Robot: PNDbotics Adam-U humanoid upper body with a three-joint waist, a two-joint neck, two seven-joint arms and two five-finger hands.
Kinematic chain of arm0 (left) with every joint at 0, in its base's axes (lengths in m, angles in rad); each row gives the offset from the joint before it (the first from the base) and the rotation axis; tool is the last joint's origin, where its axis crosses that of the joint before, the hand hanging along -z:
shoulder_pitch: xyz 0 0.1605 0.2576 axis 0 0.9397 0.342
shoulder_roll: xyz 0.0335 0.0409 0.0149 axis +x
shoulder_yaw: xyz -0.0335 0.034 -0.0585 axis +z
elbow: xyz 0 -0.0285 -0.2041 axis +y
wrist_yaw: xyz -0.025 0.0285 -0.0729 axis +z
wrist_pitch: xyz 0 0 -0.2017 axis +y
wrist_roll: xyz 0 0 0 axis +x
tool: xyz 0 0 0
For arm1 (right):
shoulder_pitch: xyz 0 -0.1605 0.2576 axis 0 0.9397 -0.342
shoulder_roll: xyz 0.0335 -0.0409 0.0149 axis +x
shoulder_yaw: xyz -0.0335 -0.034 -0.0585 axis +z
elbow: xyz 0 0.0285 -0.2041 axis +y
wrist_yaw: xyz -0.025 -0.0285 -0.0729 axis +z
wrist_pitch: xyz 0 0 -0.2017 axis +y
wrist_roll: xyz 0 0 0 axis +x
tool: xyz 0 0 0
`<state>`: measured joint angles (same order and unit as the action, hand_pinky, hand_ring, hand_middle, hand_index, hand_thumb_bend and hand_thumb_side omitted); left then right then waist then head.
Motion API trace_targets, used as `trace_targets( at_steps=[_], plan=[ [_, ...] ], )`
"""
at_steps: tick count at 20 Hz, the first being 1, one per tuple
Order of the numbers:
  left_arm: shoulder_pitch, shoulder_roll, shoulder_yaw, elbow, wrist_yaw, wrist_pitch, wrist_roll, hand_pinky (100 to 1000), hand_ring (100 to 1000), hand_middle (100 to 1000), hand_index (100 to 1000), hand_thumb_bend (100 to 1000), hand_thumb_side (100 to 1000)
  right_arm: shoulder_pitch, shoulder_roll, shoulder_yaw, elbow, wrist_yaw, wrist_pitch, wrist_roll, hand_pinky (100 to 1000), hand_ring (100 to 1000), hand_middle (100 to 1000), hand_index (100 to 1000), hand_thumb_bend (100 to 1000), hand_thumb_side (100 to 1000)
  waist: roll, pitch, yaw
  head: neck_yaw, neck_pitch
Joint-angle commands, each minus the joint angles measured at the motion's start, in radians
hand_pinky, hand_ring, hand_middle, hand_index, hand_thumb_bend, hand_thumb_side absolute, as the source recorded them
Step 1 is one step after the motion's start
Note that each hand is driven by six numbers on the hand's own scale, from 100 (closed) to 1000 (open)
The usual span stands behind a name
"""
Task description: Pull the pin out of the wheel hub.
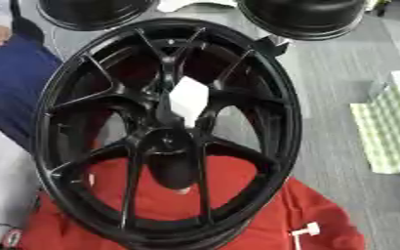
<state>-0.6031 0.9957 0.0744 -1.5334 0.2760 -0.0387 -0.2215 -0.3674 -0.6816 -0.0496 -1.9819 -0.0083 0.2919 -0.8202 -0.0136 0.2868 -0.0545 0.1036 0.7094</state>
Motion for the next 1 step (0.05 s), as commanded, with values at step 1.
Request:
trace_targets(
  at_steps=[1],
  plan=[
    [0.034,-0.017,0.042,-0.12,0.089,-0.002,0.102,816,663,590,749,100,561,-0.013,-0.026,-0.013,-0.018,0.006,0.089,-0.087,436,615,492,689,100,570,-0.002,-0.02,0.0,-0.003,-0.01]
  ],
)
